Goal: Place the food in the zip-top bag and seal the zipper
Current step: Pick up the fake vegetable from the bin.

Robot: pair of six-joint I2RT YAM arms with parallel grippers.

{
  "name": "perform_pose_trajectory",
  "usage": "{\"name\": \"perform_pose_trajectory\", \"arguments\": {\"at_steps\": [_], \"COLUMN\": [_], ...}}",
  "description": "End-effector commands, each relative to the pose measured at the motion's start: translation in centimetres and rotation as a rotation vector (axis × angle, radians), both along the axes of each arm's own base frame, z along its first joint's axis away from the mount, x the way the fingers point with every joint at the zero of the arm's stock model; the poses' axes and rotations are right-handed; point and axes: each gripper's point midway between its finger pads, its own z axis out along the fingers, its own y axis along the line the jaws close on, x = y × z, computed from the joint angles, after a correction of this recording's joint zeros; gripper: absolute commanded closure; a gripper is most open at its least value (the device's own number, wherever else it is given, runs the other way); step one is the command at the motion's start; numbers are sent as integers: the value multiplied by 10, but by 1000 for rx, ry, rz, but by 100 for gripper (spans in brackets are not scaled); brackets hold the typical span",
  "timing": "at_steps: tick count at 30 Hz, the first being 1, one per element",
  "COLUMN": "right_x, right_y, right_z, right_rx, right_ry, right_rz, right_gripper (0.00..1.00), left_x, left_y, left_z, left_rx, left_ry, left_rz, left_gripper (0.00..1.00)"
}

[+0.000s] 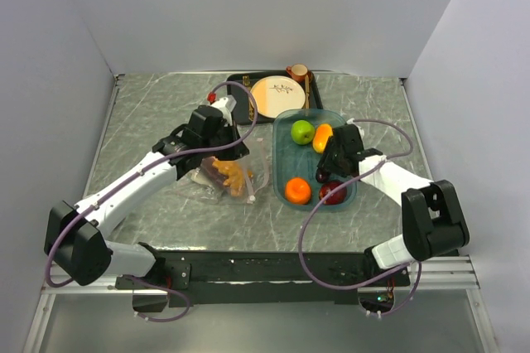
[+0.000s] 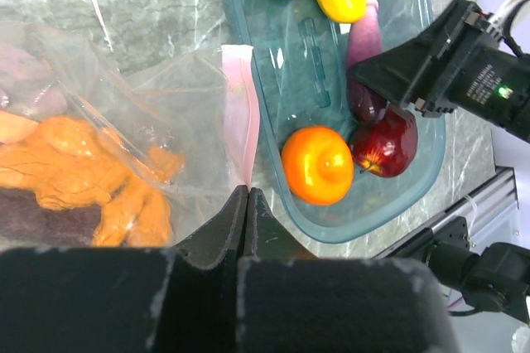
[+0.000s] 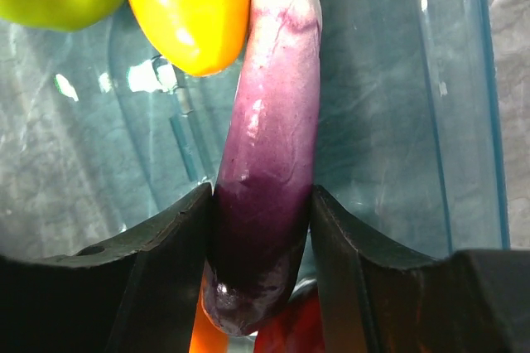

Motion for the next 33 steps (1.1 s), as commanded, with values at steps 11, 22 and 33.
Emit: {"name": "perform_pose_trajectory", "arguments": {"at_steps": [11, 22, 33], "right_x": [7, -24, -78], "right_y": [11, 35, 110], "right_z": [56, 90, 111], "right_rx": [51, 122, 233], "right_ry": [-204, -261, -257], "right_rz": [116, 324, 757], "right_gripper": [72, 66, 67], "left_x": [4, 1, 4], "left_y": [13, 8, 6], "left_z": [19, 33, 19], "left_rx": [10, -35, -20], "left_ry": [-77, -101, -73], "left_rz": [58, 35, 38], "left_gripper": [99, 99, 99]}}
